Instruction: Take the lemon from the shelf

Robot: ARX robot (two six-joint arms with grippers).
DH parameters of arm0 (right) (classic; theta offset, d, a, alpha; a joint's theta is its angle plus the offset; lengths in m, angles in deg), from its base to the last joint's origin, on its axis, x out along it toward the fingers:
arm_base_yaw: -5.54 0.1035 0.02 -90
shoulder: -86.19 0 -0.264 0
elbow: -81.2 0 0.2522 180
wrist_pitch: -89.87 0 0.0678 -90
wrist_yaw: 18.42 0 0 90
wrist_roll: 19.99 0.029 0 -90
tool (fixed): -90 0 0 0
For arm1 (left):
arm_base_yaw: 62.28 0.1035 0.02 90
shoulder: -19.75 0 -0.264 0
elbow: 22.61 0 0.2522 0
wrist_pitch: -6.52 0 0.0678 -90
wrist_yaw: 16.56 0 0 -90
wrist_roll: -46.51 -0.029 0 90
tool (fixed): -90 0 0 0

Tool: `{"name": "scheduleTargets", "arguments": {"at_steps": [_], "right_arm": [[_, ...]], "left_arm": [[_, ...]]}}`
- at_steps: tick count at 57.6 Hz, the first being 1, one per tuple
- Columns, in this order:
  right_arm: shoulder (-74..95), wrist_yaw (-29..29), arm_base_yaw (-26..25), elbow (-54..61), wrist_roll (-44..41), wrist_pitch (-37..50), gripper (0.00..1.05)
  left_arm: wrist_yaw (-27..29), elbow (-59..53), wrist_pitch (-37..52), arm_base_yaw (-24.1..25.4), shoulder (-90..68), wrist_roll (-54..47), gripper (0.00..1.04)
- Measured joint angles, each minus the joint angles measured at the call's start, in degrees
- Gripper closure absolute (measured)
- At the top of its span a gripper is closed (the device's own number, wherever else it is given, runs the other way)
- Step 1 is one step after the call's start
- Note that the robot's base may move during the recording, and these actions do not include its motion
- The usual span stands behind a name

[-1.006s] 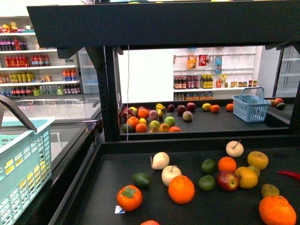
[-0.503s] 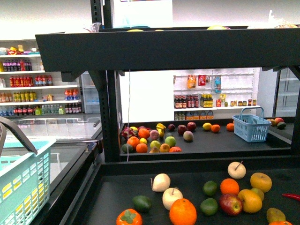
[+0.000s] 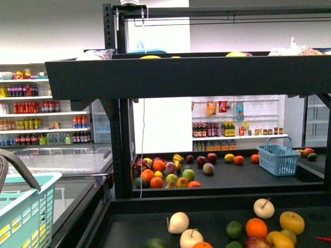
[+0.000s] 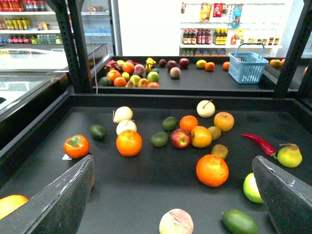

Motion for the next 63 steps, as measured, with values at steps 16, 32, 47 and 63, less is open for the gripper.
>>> {"name": "scheduleTargets", "arguments": {"at_steps": [16, 32, 47, 63], "right_arm": [[0.00, 0.00, 0.00, 0.00, 0.00, 0.00, 0.07], [0.00, 0.00, 0.00, 0.00, 0.00, 0.00, 0.07], [0.00, 0.00, 0.00, 0.00, 0.00, 0.00, 0.07], [0.00, 0.00, 0.00, 0.00, 0.00, 0.00, 0.07]], "left_arm": [[0.00, -2.73, -2.08, 0.00, 4.70, -0.13, 1.02], [0.00, -4.66, -3.43, 0.00, 8.85, -0.15, 1.02], [0.02, -5.46, -12.85, 0.00, 18.78, -0.17, 1.02], [0.02, -5.46, -12.87, 0.00, 18.82, -0.15, 0.78]]}}
